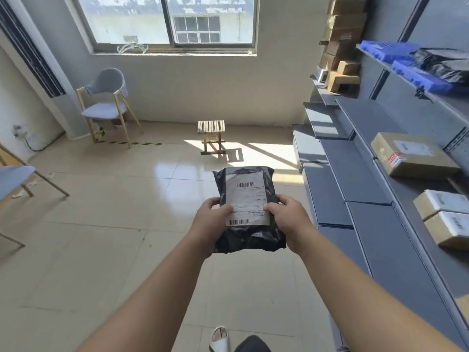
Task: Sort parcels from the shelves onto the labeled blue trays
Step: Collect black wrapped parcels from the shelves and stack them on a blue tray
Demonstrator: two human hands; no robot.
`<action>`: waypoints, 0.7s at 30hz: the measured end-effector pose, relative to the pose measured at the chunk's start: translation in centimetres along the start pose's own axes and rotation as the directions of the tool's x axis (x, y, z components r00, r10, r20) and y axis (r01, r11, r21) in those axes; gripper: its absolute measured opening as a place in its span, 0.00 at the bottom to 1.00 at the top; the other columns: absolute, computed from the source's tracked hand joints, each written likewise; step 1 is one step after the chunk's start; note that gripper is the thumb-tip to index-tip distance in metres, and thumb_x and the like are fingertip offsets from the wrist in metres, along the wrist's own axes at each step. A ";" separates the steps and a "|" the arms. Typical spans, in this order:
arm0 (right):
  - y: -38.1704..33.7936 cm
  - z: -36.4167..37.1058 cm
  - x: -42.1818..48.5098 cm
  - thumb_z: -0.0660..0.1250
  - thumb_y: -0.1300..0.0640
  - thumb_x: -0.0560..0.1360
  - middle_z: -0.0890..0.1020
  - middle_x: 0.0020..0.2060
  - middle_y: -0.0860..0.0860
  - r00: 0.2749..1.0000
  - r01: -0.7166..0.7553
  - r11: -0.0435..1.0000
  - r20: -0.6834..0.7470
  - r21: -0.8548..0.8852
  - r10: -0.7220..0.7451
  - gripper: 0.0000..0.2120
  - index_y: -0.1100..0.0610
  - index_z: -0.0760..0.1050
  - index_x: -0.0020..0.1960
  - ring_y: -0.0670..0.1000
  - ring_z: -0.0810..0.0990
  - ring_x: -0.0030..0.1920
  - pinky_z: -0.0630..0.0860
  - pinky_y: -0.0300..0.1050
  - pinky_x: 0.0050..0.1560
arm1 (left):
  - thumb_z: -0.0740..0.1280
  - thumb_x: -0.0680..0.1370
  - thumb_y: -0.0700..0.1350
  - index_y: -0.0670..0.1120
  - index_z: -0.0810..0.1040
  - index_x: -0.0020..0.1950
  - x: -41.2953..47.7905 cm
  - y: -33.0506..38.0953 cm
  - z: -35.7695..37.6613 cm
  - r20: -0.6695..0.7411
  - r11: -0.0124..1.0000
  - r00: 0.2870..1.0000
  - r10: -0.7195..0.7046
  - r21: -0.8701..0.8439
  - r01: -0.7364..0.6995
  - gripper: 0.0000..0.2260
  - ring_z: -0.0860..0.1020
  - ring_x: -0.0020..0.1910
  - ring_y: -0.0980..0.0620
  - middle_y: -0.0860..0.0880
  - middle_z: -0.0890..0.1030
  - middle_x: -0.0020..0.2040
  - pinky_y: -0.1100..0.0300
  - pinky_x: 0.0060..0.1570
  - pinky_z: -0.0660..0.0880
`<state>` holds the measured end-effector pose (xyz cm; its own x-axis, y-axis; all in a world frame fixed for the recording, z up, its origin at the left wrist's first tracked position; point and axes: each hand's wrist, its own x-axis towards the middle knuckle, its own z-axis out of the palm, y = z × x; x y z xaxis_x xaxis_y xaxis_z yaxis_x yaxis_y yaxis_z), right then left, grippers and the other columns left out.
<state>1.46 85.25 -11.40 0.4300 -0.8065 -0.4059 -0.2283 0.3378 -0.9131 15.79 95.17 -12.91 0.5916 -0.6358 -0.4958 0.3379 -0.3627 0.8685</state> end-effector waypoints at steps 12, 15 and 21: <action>-10.1 0.6 18.5 0.64 0.62 0.79 0.86 0.50 0.54 0.983 0.058 0.991 -0.179 0.123 -0.036 0.11 0.55 0.79 0.59 0.54 0.88 0.43 0.84 0.52 0.38 | 0.66 0.82 0.42 0.51 0.73 0.64 18.2 14.2 4.7 0.184 0.999 0.983 0.019 0.027 -0.024 0.12 0.87 0.43 0.41 0.40 0.84 0.54 0.48 0.37 0.84; -12.3 -0.7 23.7 0.65 0.62 0.79 0.86 0.49 0.53 0.979 0.073 0.988 -0.197 0.139 -0.045 0.11 0.54 0.80 0.59 0.55 0.88 0.44 0.85 0.53 0.39 | 0.67 0.82 0.42 0.51 0.73 0.63 22.5 17.0 7.4 0.204 1.000 0.979 0.019 0.015 -0.023 0.11 0.87 0.44 0.41 0.40 0.85 0.53 0.45 0.39 0.85; -18.2 -4.7 34.3 0.65 0.64 0.78 0.87 0.48 0.53 0.975 0.128 0.982 -0.201 0.140 -0.098 0.10 0.54 0.81 0.54 0.55 0.87 0.43 0.84 0.51 0.38 | 0.67 0.81 0.42 0.51 0.72 0.66 30.8 23.4 14.2 0.188 0.999 0.981 0.054 -0.013 -0.052 0.14 0.87 0.46 0.40 0.39 0.84 0.54 0.43 0.42 0.85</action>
<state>16.29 49.15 -8.57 0.2656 -0.9167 -0.2984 -0.0469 0.2969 -0.9538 31.50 57.43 -7.84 0.4606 -0.7712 -0.4394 0.3157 -0.3203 0.8931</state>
